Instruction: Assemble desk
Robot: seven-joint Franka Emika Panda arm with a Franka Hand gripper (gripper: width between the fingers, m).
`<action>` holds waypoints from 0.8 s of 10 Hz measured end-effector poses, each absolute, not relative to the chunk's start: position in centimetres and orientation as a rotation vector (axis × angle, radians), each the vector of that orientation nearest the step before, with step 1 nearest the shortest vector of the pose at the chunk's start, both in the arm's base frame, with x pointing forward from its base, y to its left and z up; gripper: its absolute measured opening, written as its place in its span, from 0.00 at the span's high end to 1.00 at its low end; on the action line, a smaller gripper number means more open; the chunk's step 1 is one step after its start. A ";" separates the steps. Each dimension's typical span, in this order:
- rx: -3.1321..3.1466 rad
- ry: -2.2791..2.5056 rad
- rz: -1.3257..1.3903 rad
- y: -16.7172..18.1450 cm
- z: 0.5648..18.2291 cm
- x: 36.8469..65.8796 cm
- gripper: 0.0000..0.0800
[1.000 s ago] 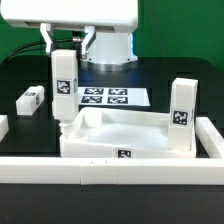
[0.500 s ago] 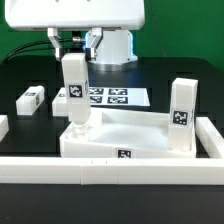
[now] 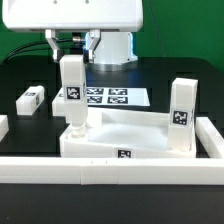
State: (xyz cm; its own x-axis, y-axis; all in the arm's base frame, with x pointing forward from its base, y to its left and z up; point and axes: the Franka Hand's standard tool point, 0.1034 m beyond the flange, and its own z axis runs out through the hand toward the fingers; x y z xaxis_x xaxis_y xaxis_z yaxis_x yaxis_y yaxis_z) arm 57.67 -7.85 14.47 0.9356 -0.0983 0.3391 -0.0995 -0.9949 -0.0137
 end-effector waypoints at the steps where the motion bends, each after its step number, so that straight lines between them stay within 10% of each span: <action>1: 3.084 -0.154 0.543 -8.1 14.5 57.9 0.64; 8: 3.071 -0.131 0.572 -7.4 14.0 58.4 0.64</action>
Offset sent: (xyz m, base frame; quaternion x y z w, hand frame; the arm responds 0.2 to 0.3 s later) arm 0.0080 0.0063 -0.0094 -0.0008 0.0141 -0.0046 0.9999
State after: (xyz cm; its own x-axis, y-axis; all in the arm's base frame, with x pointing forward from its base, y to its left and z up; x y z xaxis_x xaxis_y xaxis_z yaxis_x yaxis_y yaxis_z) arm 58.43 -7.38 13.96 0.9295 -0.0795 0.3602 -0.0850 -0.9964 -0.0006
